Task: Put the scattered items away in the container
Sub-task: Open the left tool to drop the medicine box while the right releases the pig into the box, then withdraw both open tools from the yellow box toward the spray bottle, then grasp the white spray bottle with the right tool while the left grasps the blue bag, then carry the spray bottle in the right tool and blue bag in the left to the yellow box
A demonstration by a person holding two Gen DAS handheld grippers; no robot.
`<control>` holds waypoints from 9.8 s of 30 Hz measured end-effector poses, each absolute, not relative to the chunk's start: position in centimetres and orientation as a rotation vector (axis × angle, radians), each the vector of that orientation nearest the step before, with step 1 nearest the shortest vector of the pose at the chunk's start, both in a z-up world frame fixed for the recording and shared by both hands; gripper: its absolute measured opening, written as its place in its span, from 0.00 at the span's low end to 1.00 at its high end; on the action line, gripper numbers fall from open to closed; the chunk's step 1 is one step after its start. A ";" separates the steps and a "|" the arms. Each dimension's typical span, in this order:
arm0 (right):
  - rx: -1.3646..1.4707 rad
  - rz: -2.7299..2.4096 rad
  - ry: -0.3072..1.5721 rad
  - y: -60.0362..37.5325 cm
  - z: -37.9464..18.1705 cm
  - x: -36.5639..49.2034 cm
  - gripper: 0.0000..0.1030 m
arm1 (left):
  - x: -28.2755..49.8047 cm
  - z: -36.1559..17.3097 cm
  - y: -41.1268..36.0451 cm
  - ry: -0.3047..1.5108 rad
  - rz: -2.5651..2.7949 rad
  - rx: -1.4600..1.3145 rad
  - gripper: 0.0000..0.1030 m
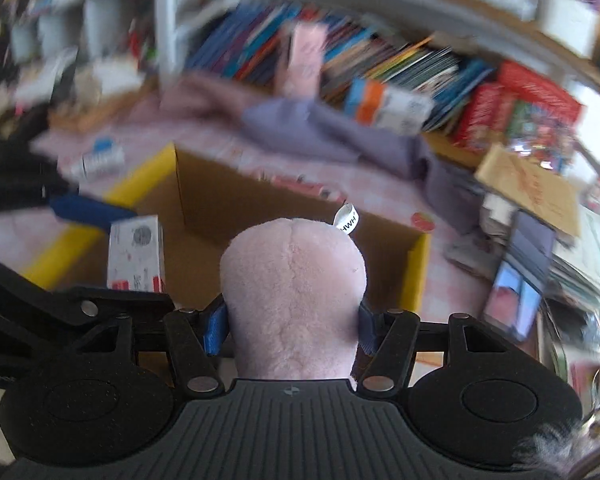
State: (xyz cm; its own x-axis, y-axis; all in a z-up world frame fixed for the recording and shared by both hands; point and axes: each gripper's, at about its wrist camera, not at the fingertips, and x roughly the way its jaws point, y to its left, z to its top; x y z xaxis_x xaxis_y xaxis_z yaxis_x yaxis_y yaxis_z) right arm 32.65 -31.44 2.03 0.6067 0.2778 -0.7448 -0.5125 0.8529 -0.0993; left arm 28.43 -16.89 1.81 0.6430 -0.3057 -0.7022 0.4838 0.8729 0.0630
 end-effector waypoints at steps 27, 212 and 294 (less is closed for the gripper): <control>-0.342 0.500 0.736 -30.1 3.6 33.9 0.80 | 27.9 2.8 -15.4 0.652 -0.324 0.324 0.89; -0.089 0.355 1.003 -0.6 -4.9 40.8 0.30 | 30.5 -2.8 17.1 0.745 -0.019 -0.165 0.37; 0.097 0.111 0.830 -19.5 4.7 -4.0 0.30 | 0.7 3.1 2.0 0.687 -0.570 -0.161 0.37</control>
